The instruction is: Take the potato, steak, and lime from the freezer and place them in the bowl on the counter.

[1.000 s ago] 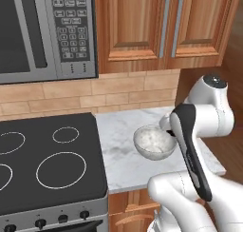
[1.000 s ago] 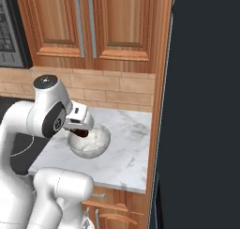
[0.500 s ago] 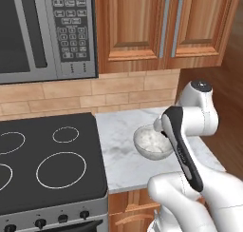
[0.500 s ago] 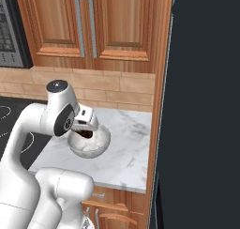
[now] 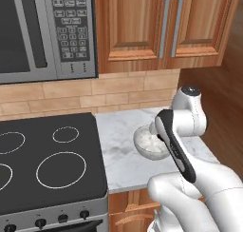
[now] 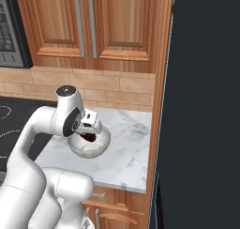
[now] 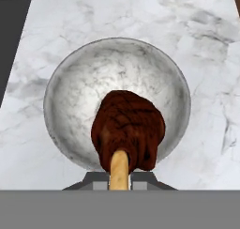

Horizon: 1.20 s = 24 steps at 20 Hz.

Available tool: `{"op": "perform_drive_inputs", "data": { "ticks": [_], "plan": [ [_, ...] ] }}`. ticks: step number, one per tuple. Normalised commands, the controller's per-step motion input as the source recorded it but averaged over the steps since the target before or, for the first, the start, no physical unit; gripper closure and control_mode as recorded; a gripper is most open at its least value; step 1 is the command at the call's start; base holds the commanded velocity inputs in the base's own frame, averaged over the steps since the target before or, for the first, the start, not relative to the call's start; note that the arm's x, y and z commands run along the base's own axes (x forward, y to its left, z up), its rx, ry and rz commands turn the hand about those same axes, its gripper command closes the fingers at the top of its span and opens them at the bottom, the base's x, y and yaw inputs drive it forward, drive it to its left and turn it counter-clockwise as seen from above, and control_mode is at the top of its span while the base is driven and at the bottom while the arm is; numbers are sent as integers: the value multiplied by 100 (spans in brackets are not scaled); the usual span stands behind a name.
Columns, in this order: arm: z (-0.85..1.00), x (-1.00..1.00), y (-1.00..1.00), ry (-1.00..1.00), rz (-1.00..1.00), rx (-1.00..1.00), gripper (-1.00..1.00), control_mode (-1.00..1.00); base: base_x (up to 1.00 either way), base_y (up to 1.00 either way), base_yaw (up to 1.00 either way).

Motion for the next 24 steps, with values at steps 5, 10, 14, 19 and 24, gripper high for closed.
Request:
{"op": "perform_drive_inputs", "data": {
  "ticks": [5,10,14,19,24],
  "plan": [
    [-30,40,0,1,0,0,100,-100,0,0,0],
    [-33,34,0,5,0,0,100,-100,0,0,0],
    [-34,31,0,8,0,0,100,-100,0,0,0],
    [-26,36,1,1,0,0,100,-100,0,0,0],
    [-31,39,6,0,0,0,100,-100,0,0,0]
  ]
}}
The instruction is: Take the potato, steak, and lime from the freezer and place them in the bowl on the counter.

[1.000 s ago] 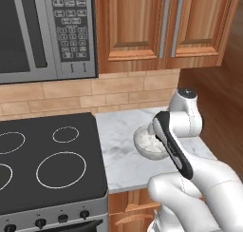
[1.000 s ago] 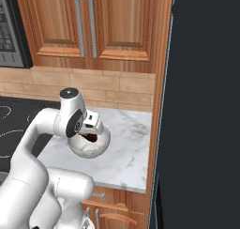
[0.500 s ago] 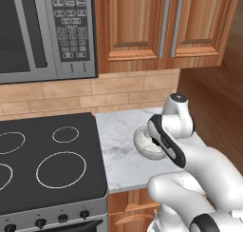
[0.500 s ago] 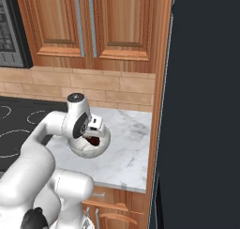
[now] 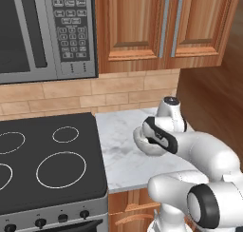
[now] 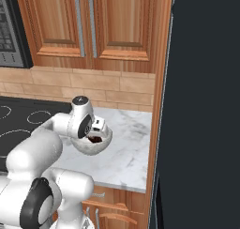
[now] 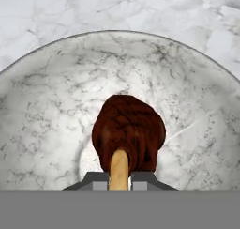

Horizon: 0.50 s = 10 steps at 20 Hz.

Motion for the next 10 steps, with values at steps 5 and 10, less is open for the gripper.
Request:
{"op": "perform_drive_inputs", "data": {
  "ticks": [5,10],
  "plan": [
    [-33,29,3,0,0,0,100,-100,0,0,0],
    [-13,9,0,0,0,0,100,-100,0,0,0]
  ]
}}
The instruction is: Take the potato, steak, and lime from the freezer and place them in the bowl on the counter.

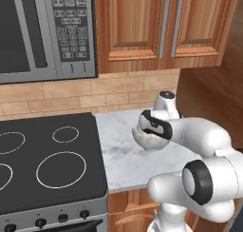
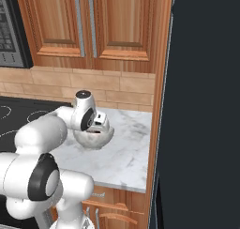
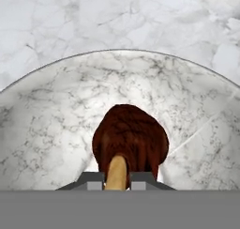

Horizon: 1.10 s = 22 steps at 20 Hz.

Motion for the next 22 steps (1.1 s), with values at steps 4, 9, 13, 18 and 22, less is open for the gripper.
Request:
{"op": "perform_drive_inputs", "data": {
  "ticks": [4,9,13,18,22],
  "plan": [
    [0,0,0,0,0,0,-100,-100,0,0,0],
    [0,0,0,0,0,0,-100,-100,0,0,0],
    [2,-11,0,0,0,0,-100,-100,0,0,0],
    [15,-32,0,0,0,0,-100,-100,0,0,0],
    [30,-50,0,0,0,0,-100,-100,0,0,0]
  ]
}}
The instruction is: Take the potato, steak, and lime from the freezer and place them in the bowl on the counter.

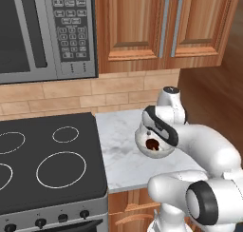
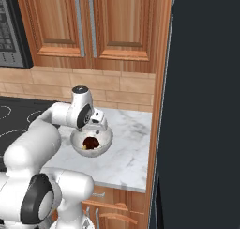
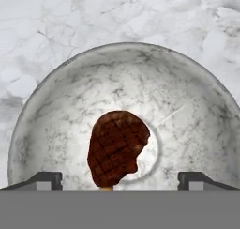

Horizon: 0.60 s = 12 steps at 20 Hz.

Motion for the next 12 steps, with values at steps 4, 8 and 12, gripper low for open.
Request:
{"op": "perform_drive_inputs", "data": {
  "ticks": [4,8,12],
  "plan": [
    [27,-78,0,-1,0,0,-100,-100,0,0,0],
    [27,-86,0,-3,0,0,-100,-100,0,0,0],
    [39,-78,0,-6,0,0,-100,-100,0,0,0]
  ]
}}
